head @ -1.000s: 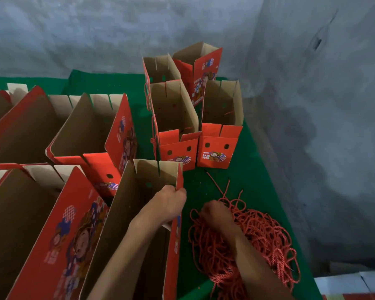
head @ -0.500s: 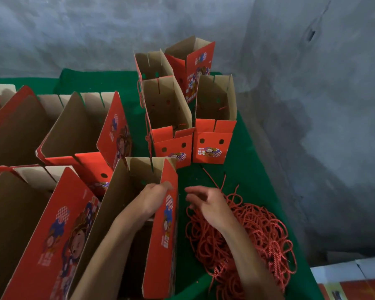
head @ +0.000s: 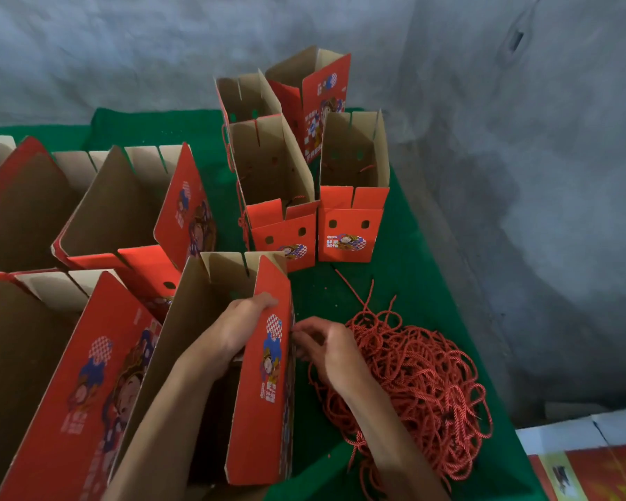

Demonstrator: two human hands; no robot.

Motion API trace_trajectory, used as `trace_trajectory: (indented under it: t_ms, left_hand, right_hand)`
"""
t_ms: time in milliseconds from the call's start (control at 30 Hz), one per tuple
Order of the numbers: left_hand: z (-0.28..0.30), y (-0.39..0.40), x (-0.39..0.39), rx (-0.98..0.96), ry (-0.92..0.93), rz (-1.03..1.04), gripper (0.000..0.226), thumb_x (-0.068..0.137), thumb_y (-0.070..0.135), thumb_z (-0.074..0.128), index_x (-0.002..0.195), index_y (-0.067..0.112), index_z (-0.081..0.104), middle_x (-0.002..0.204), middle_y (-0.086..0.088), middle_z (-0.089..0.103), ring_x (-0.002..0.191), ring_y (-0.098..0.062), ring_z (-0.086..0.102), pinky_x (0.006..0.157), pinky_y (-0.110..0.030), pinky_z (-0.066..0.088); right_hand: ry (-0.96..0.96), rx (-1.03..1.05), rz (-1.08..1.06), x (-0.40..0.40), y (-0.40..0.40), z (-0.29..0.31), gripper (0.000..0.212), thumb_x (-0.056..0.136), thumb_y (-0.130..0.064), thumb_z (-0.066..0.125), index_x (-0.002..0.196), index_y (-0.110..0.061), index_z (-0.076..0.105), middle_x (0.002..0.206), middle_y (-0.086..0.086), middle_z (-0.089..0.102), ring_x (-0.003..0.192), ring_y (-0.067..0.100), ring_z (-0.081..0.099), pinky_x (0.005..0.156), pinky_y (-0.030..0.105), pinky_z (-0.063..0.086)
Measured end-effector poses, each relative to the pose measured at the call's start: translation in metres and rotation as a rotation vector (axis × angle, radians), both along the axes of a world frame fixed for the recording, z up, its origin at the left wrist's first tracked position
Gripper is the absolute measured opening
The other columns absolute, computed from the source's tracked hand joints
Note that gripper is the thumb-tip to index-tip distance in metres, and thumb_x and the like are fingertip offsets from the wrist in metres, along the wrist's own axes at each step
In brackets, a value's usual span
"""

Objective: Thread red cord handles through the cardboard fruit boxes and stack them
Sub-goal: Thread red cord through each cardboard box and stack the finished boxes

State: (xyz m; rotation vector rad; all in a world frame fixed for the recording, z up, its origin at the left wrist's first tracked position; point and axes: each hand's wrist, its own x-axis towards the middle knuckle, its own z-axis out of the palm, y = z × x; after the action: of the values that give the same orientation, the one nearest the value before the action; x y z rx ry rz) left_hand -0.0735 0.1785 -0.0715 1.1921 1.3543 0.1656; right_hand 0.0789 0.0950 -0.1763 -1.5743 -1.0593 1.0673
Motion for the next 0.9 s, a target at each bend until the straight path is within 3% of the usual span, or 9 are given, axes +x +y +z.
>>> trace_trajectory:
  t_ms: [100, 233, 300, 400, 533, 600, 700, 800, 900]
  left_hand:
    - [-0.005, -0.003, 0.003, 0.003, -0.010, 0.000, 0.049, 0.094, 0.055, 0.053, 0.112, 0.012, 0.067, 0.087, -0.009, 0.078, 0.077, -0.023, 0.077, 0.068, -0.032, 0.055]
    - [-0.006, -0.004, 0.006, 0.007, -0.023, 0.012, 0.052, 0.093, 0.061, 0.053, 0.114, 0.015, 0.066, 0.088, -0.007, 0.078, 0.079, -0.023, 0.077, 0.076, -0.037, 0.059]
    - [-0.004, -0.004, 0.007, -0.005, -0.047, 0.014, 0.058, 0.091, 0.068, 0.051, 0.117, 0.019, 0.065, 0.092, -0.005, 0.079, 0.084, -0.023, 0.077, 0.081, -0.039, 0.059]
    - [-0.001, -0.007, 0.007, -0.009, -0.070, -0.032, 0.074, 0.083, 0.080, 0.048, 0.124, 0.020, 0.063, 0.101, -0.004, 0.078, 0.092, -0.023, 0.076, 0.087, -0.041, 0.058]
    - [0.002, -0.009, 0.006, 0.006, -0.081, -0.091, 0.092, 0.073, 0.091, 0.046, 0.131, 0.021, 0.060, 0.110, -0.004, 0.076, 0.098, -0.022, 0.074, 0.094, -0.043, 0.056]
    - [0.002, -0.009, 0.006, 0.013, -0.095, -0.103, 0.097, 0.063, 0.098, 0.048, 0.124, 0.024, 0.064, 0.107, -0.002, 0.077, 0.096, -0.020, 0.075, 0.093, -0.043, 0.056]
    - [0.000, -0.009, 0.004, 0.012, -0.127, -0.123, 0.093, 0.058, 0.101, 0.047, 0.113, 0.030, 0.066, 0.102, 0.004, 0.078, 0.094, -0.016, 0.076, 0.087, -0.040, 0.058]
    - [-0.002, -0.007, 0.002, 0.001, -0.136, -0.151, 0.090, 0.060, 0.102, 0.044, 0.110, 0.031, 0.067, 0.102, 0.005, 0.078, 0.094, -0.014, 0.075, 0.082, -0.037, 0.060]
    - [-0.003, -0.005, 0.002, -0.051, -0.197, -0.161, 0.082, 0.077, 0.095, 0.032, 0.096, 0.031, 0.079, 0.101, -0.003, 0.078, 0.093, -0.017, 0.076, 0.070, -0.030, 0.062]
  right_hand:
    - [-0.021, 0.001, -0.064, -0.007, 0.004, -0.009, 0.015, 0.103, -0.003, 0.060, 0.097, -0.007, 0.073, 0.088, 0.001, 0.069, 0.081, 0.016, 0.065, 0.083, 0.039, 0.055]
    - [-0.106, 0.014, -0.021, -0.005, 0.001, -0.014, 0.039, 0.106, -0.014, 0.055, 0.092, -0.047, 0.070, 0.094, -0.009, 0.071, 0.090, 0.018, 0.069, 0.089, 0.044, 0.058]
    - [-0.095, 0.010, -0.005, -0.002, 0.000, -0.013, 0.043, 0.104, -0.018, 0.054, 0.087, -0.055, 0.070, 0.087, -0.016, 0.071, 0.086, 0.014, 0.070, 0.086, 0.041, 0.060]
    - [0.010, 0.023, -0.050, -0.006, 0.002, -0.008, 0.031, 0.105, -0.005, 0.055, 0.094, -0.032, 0.066, 0.082, -0.002, 0.066, 0.077, 0.021, 0.064, 0.078, 0.045, 0.055]
    - [0.022, 0.031, -0.076, -0.004, 0.005, 0.002, 0.012, 0.102, -0.001, 0.059, 0.095, -0.008, 0.065, 0.078, 0.007, 0.063, 0.070, 0.017, 0.059, 0.068, 0.031, 0.051]
    - [-0.049, 0.028, -0.069, 0.002, 0.004, 0.008, 0.007, 0.101, -0.008, 0.063, 0.098, -0.006, 0.069, 0.081, 0.008, 0.070, 0.070, 0.017, 0.065, 0.069, 0.030, 0.055]
    - [-0.149, 0.009, -0.030, 0.007, 0.002, 0.013, 0.006, 0.100, -0.017, 0.066, 0.098, -0.018, 0.072, 0.084, 0.000, 0.075, 0.076, 0.014, 0.072, 0.074, 0.033, 0.061]
    - [0.005, -0.038, -0.032, 0.009, 0.003, 0.012, 0.005, 0.100, -0.014, 0.066, 0.100, -0.016, 0.071, 0.089, 0.006, 0.076, 0.078, 0.017, 0.073, 0.079, 0.036, 0.062]
    - [0.249, -0.074, -0.026, 0.012, 0.003, 0.011, 0.010, 0.100, -0.004, 0.064, 0.108, 0.001, 0.067, 0.090, 0.016, 0.073, 0.074, 0.021, 0.067, 0.074, 0.030, 0.059]
